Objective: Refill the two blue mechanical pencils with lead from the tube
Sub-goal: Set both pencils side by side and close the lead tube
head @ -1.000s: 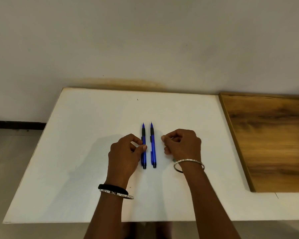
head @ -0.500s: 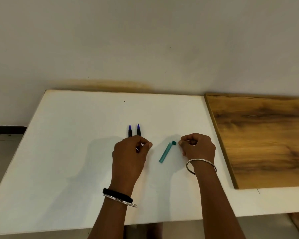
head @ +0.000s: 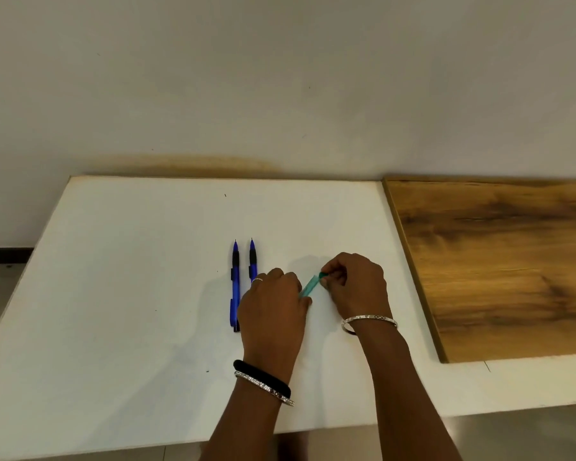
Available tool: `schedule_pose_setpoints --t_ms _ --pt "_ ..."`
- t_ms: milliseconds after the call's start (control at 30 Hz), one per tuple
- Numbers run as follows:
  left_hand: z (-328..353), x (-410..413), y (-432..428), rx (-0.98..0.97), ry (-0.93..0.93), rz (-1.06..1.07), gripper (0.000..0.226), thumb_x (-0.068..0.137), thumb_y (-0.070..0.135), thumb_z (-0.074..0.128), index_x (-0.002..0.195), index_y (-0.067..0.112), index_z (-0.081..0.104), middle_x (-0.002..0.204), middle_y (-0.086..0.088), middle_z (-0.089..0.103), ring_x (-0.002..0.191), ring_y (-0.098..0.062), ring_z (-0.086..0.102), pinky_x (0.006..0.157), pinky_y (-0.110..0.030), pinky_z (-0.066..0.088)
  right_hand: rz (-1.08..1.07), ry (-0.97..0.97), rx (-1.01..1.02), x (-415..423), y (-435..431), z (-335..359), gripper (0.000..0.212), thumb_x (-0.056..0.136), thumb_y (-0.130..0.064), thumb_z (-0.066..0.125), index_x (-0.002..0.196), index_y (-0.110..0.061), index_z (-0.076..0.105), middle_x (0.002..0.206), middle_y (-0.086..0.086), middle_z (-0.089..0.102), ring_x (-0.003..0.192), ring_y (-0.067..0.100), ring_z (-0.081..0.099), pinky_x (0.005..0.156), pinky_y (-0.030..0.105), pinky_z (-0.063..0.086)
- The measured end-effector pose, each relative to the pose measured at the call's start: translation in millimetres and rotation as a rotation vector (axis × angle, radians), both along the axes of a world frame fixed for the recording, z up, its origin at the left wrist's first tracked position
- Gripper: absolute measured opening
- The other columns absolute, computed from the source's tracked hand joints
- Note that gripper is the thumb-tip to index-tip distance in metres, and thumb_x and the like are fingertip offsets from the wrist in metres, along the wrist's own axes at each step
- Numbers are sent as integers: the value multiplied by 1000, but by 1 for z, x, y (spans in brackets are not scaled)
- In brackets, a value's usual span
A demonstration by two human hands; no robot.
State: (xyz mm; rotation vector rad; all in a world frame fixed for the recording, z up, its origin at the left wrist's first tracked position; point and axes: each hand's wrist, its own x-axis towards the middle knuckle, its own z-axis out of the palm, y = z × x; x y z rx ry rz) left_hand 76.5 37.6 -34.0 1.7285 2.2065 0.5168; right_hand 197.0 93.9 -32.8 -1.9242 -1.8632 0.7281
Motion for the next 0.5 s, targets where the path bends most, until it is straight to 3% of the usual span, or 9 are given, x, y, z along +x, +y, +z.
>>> schedule_pose_setpoints --t_ms 500 --pt "-4 -4 2 -72 -206 50 18 83 42 68 93 28 61 83 11 65 76 -5 58 51 -12 34 -99 63 -49 5 -3 0 13 70 -22 80 73 -17 68 69 -7 64 64 8 60 68 25 52"
